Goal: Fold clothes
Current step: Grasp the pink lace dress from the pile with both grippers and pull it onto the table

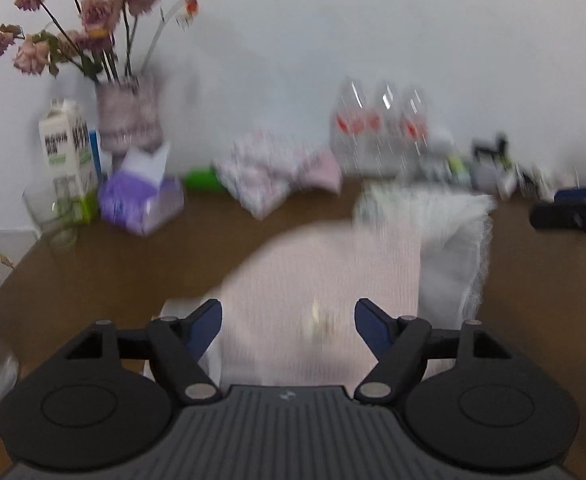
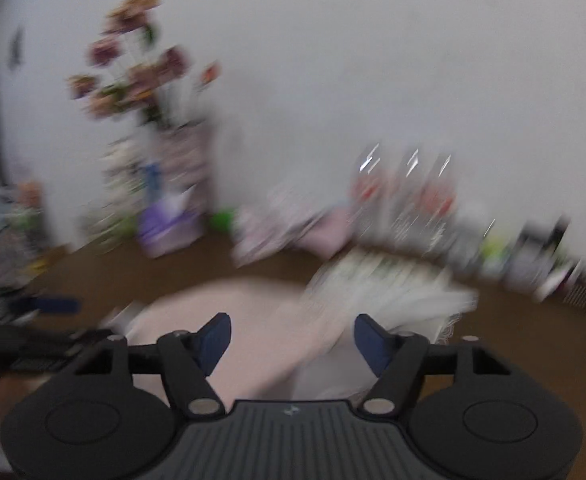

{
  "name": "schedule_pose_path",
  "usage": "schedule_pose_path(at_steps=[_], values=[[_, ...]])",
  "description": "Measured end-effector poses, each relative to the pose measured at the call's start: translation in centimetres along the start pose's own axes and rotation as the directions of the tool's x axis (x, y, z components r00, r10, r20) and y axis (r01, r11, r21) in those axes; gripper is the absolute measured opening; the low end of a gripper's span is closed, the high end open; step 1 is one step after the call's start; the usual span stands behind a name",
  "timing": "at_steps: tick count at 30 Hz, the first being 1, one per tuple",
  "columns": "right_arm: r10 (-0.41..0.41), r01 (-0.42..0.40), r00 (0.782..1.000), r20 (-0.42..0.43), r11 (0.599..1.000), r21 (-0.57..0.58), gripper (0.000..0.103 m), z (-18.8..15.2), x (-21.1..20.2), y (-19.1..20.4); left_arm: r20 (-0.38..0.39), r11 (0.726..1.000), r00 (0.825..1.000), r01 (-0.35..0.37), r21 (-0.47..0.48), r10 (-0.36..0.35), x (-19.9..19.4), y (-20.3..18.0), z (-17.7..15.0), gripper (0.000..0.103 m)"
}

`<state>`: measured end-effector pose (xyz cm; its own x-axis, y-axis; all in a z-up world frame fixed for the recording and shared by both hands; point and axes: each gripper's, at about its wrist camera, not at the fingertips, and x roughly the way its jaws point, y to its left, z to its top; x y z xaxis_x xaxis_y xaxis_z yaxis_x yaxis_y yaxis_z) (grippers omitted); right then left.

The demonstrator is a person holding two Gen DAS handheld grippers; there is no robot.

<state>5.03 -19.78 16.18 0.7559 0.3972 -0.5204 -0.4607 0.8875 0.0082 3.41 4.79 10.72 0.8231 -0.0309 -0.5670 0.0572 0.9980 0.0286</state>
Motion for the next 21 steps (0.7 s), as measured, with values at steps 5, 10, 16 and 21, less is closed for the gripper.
schedule_pose_path(at_steps=[5, 10, 16, 21], values=[[0.218, -0.218, 0.974, -0.06, 0.976, -0.006, 0.068, -9.3, -3.2, 5.5, -0.005, 0.997, 0.999, -0.054, 0.057, 0.054, -1.8, -0.2, -1.7, 0.076], [0.217, -0.221, 0.97, -0.108, 0.975, -0.025, 0.068, -11.4, -1.6, 10.2, -0.011, 0.993, 0.995, -0.101, 0.053, 0.102, -2.1, 0.9, -1.5, 0.076], [0.148, -0.159, 0.976, -0.161, 0.986, -0.056, 0.061, -12.0, 1.2, 12.6, -0.027, 0.99, 0.991, -0.134, 0.038, 0.135, -1.7, 2.6, -2.0, 0.076], [0.17, -0.174, 0.962, -0.212, 0.985, 0.0, 0.0, -12.7, 2.3, 10.8, -0.073, 0.983, 0.98, -0.186, 0.005, 0.186, -0.1, 5.4, -4.6, 0.076]])
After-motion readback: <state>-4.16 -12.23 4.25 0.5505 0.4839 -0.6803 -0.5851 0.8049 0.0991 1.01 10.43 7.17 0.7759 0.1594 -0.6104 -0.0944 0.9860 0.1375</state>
